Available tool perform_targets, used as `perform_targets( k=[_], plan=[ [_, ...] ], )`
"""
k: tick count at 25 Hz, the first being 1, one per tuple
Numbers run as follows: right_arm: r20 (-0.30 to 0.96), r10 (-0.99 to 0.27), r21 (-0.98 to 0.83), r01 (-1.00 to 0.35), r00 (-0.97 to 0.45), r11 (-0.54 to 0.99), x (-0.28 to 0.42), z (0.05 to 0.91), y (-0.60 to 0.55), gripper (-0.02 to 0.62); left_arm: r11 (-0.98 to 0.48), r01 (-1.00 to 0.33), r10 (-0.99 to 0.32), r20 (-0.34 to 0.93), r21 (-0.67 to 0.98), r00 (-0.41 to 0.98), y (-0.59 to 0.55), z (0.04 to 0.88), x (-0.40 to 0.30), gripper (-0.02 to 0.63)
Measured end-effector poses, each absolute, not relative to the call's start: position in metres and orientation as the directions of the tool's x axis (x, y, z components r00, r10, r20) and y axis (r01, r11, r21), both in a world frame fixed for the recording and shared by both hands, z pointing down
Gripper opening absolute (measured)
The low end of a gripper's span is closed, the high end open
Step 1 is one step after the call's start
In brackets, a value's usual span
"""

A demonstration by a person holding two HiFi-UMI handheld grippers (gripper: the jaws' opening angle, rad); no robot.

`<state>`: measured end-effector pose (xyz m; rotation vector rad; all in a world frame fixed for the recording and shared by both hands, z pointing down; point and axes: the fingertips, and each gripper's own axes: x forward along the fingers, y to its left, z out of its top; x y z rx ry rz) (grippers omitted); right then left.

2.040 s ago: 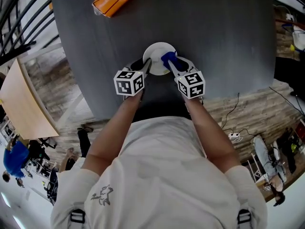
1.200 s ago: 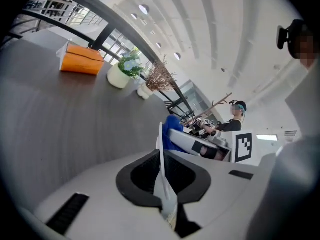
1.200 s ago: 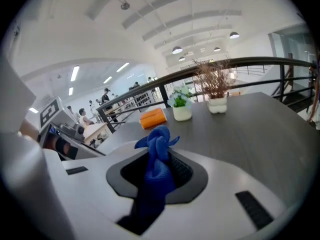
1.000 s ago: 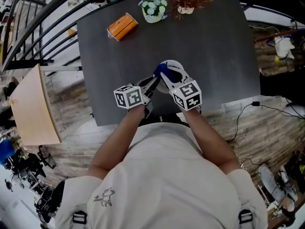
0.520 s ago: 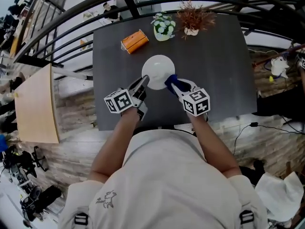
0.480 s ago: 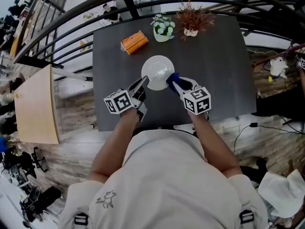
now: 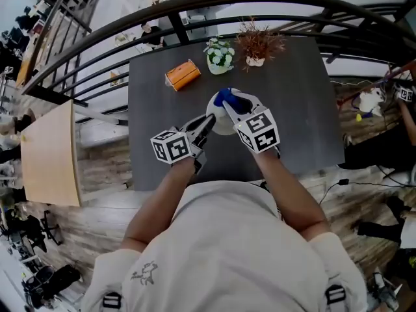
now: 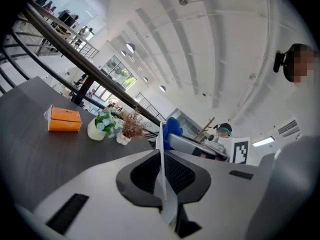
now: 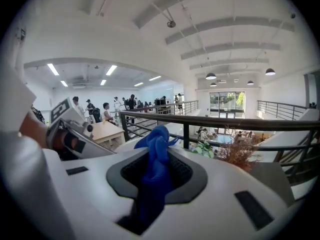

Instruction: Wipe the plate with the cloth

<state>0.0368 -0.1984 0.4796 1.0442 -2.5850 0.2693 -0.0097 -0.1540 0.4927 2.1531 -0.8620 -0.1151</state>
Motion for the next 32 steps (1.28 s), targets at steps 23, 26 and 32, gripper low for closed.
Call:
perform_targets(
  k=[23,26,32],
  plan=[
    [0.426,-0.633,0.013,-0.695,-0.647,0.719,0.058,0.45,-0.195,0.072,-0.521,-0.55,-0.612,0.164,0.652,0.774,-0.15,0.451,-0.009,0.025],
    [0.399,-0.633,0.014,-0.685,-0.664,0.728,0.051,0.442,-0.191,0.072,-0.555,-0.572,-0.594,0.194,0.604,0.781,-0.15,0.448,0.004,0.026],
    [0.349,-0.57,-0.038,-0.619,-0.744,0.784,0.019,0.436,-0.16,0.072,-0.523,-0.56,-0.656,0.116,0.643,0.746,-0.168,0.428,-0.007,0.02]
  ],
)
